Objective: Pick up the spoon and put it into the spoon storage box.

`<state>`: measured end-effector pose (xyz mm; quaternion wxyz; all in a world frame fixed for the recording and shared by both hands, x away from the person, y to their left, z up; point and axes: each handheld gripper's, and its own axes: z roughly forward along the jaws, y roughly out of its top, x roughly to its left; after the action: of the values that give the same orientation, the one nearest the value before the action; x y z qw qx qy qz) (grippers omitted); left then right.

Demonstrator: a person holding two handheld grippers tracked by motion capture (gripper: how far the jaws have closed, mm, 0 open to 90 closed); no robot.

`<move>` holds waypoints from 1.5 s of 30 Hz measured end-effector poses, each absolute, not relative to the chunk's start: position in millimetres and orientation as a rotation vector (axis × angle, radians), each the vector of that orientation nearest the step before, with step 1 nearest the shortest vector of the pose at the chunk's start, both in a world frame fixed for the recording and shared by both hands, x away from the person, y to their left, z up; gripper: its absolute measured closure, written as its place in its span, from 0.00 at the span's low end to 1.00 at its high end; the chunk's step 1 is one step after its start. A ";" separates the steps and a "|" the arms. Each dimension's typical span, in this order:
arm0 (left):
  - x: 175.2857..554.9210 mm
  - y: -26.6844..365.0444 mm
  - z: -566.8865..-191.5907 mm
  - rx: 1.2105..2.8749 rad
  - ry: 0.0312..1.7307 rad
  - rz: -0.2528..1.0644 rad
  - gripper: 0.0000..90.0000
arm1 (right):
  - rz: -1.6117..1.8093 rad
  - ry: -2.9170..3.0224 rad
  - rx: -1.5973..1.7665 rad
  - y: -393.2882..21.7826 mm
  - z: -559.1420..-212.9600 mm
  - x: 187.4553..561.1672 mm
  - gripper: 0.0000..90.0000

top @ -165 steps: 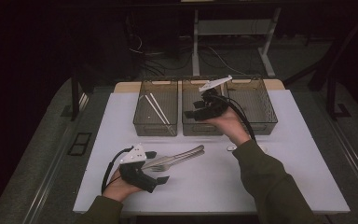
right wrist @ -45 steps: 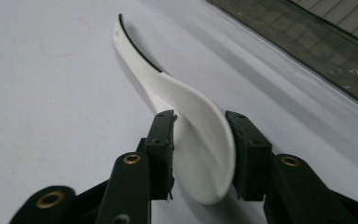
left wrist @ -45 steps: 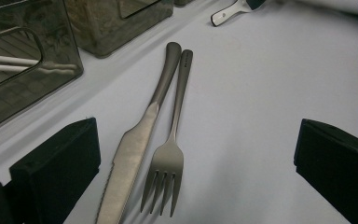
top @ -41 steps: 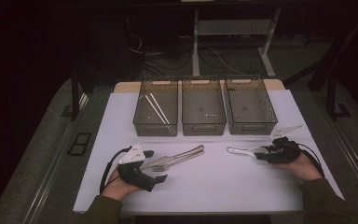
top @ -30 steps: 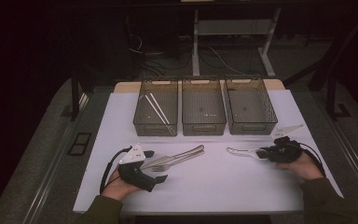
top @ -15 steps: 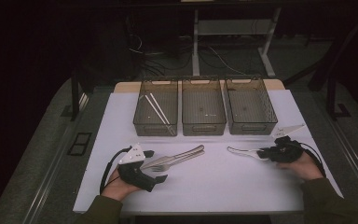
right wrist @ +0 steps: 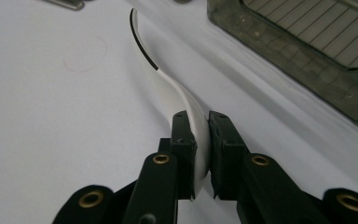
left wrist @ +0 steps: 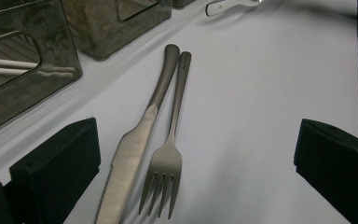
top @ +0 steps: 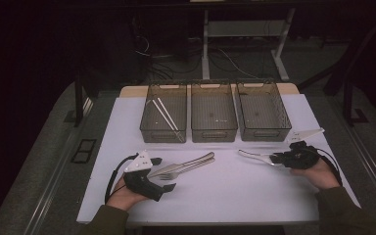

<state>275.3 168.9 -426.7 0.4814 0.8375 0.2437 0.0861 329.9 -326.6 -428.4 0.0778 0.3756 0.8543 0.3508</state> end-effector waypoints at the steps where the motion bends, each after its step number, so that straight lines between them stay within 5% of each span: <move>1: 275.2 168.6 -426.8 2.041 0.593 0.209 0.00 | 1.055 2.553 1.127 -327.1 -427.2 329.8 0.90; 45: 275.4 164.6 -427.7 2.015 0.578 0.175 0.00 | 1.250 2.394 1.149 -313.4 -380.8 344.5 0.90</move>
<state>275.4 164.6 -427.7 0.4959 0.8318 0.2386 0.0724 344.5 -313.4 -380.8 0.1029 0.3894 0.8113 0.4237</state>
